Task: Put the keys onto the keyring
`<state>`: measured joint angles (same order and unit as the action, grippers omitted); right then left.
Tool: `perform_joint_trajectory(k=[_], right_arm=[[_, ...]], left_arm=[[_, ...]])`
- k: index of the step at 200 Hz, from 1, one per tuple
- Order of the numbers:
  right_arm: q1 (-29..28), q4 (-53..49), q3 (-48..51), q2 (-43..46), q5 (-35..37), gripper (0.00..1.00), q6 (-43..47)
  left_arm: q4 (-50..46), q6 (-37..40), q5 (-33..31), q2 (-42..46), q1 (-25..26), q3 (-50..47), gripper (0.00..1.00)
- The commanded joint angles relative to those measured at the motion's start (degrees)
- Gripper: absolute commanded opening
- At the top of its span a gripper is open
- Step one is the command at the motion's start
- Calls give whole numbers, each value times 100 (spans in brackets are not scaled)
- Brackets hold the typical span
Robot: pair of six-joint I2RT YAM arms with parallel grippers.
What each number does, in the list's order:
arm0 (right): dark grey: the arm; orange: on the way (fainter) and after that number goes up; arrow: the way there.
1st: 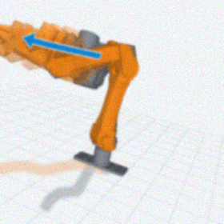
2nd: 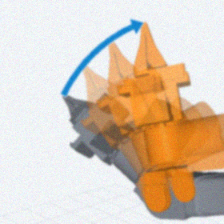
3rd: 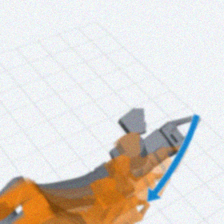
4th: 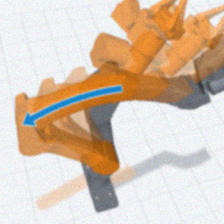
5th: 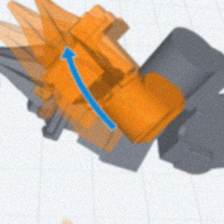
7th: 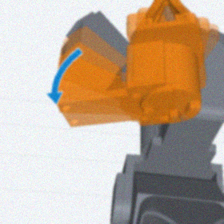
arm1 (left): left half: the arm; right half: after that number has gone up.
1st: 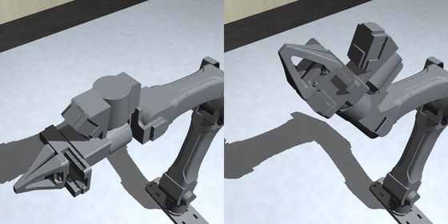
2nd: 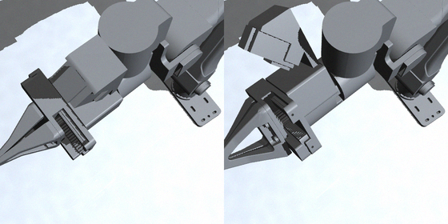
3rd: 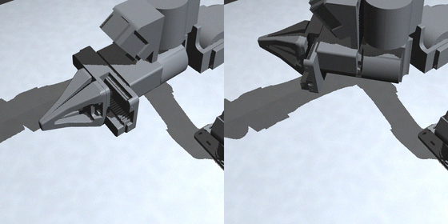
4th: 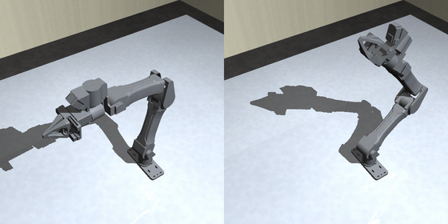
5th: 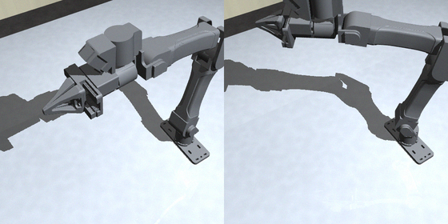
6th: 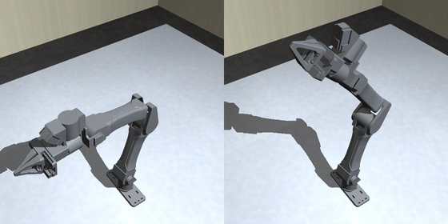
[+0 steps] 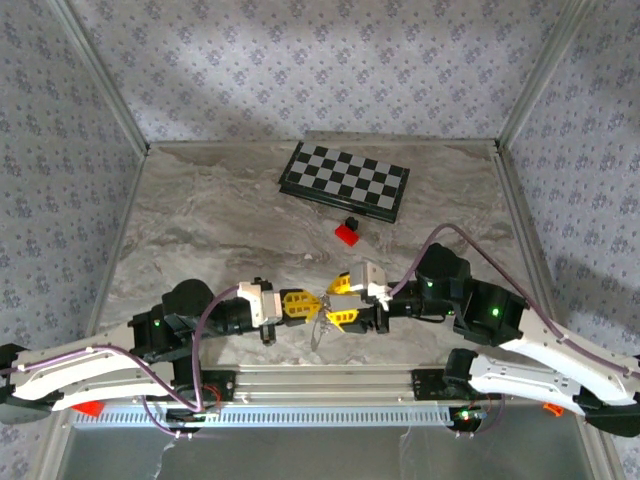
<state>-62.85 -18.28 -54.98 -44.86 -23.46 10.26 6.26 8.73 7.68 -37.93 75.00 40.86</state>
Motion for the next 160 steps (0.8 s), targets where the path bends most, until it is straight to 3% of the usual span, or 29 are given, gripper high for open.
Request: perform_joint_trajectory(k=[1, 91, 160], right_arm=[[69, 251, 65, 98, -157, 48, -146], [273, 736, 130, 21, -644, 52, -384], [352, 702, 110, -115, -820, 35, -386]], left_arm=[[361, -39, -35, 58, 6, 10, 0], [280, -31, 154, 84, -2, 53, 0], [248, -38, 166, 77, 3, 88, 0]])
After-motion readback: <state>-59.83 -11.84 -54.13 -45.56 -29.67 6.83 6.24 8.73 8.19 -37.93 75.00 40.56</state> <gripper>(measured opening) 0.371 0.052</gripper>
